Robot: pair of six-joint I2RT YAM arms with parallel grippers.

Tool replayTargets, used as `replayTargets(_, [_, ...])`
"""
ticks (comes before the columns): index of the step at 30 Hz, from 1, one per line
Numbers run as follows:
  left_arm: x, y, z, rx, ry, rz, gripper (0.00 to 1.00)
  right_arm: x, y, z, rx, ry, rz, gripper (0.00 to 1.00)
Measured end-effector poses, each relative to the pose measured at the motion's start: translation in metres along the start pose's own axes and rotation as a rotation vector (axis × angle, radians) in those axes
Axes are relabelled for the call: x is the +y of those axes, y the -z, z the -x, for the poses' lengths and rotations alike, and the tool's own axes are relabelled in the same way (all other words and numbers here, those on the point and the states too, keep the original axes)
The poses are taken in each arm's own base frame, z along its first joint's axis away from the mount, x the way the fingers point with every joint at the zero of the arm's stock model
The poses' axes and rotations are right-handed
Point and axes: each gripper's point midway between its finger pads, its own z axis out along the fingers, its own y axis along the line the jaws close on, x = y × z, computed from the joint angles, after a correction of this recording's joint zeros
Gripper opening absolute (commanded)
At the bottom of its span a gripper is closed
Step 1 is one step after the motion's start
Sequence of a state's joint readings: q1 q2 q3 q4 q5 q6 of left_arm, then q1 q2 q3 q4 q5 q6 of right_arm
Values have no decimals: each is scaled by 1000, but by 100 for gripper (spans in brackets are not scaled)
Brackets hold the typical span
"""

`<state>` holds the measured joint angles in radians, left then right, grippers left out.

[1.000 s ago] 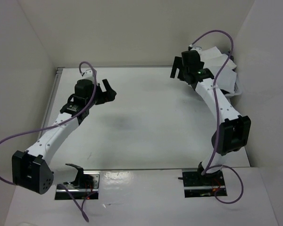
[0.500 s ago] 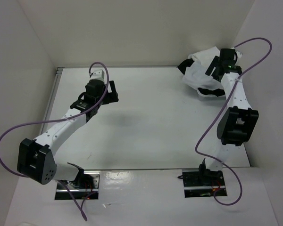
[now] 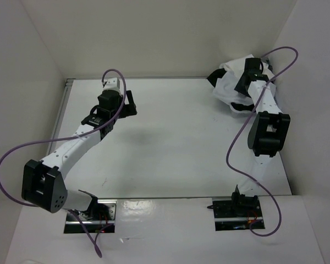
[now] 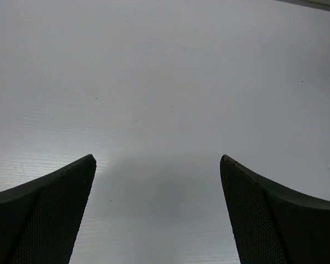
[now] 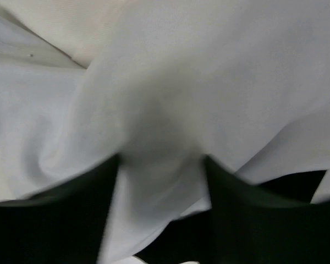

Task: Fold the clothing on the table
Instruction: Grab the skirt from the pile, then move the skirt to the center of the board

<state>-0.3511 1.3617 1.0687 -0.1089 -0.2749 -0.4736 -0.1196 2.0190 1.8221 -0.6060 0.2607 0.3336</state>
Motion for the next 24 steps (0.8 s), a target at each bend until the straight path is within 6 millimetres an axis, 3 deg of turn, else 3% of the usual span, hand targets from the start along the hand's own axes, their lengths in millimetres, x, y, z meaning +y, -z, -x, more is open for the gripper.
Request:
replayTargets(2, [1, -3, -3, 9, -2, 4, 99, 0, -3, 0, -5, 0, -17, 19])
replayTargets(3, [1, -5, -5, 13, -4, 6, 99, 0, -3, 1, -9, 0, -23, 0])
replayTargets(9, [0, -5, -6, 15, 0, 0, 99, 0, 3, 8, -40, -16, -61, 0])
replayTargets(13, [-2, 4, 0, -3, 7, -18, 99, 4, 26, 22, -82, -24, -37, 0])
replayTargets(16, [-5, 18, 12, -37, 20, -37, 99, 15, 64, 43, -148, -30, 25, 0])
replayTargets(18, [-5, 28, 20, -65, 31, -50, 99, 29, 101, 61, -212, -26, 81, 0])
replayTargets(21, [-10, 43, 32, -103, 54, -79, 99, 69, 173, 90, -333, -2, 210, 0])
replayTargets(24, [-15, 54, 40, -129, 62, -108, 99, 121, 251, 100, -436, 35, 377, 0])
